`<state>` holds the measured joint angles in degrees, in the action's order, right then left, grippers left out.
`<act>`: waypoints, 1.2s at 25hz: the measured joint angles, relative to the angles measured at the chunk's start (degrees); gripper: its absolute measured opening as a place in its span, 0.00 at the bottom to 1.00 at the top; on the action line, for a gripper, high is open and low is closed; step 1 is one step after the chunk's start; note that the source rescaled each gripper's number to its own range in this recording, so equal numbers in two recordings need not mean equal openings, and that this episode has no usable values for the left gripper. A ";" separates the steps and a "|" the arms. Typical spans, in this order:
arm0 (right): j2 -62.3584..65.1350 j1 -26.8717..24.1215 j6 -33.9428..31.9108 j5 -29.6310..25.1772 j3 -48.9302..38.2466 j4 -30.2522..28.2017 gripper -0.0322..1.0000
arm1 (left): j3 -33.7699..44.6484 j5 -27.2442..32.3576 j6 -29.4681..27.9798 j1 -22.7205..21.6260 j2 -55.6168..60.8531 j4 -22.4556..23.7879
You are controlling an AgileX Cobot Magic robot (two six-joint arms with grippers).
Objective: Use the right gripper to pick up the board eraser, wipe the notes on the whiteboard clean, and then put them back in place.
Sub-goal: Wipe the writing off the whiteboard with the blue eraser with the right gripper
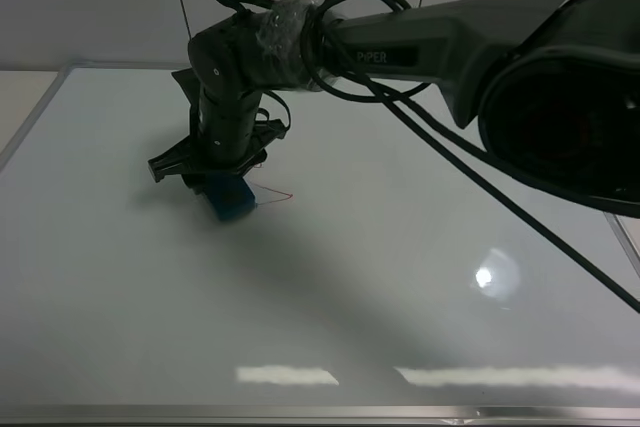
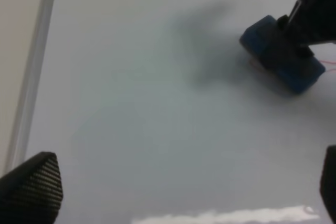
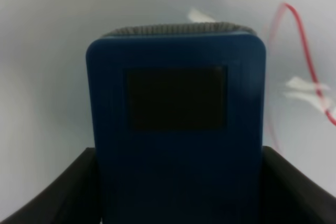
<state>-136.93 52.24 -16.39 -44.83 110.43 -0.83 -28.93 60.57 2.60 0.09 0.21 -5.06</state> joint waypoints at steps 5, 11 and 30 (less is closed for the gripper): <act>-2.81 0.89 -0.21 -1.94 3.85 0.06 0.05 | 0.00 0.00 0.00 0.00 0.00 0.00; -3.29 1.26 -0.62 -3.59 4.28 -0.56 0.05 | 0.00 0.00 0.00 0.00 0.00 0.00; -3.12 -0.04 -2.13 -8.34 4.33 -10.23 0.05 | 0.00 0.00 0.00 0.00 0.00 0.00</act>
<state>-140.05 52.20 -18.53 -53.17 114.76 -11.05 -28.93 60.57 2.60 0.09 0.21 -5.06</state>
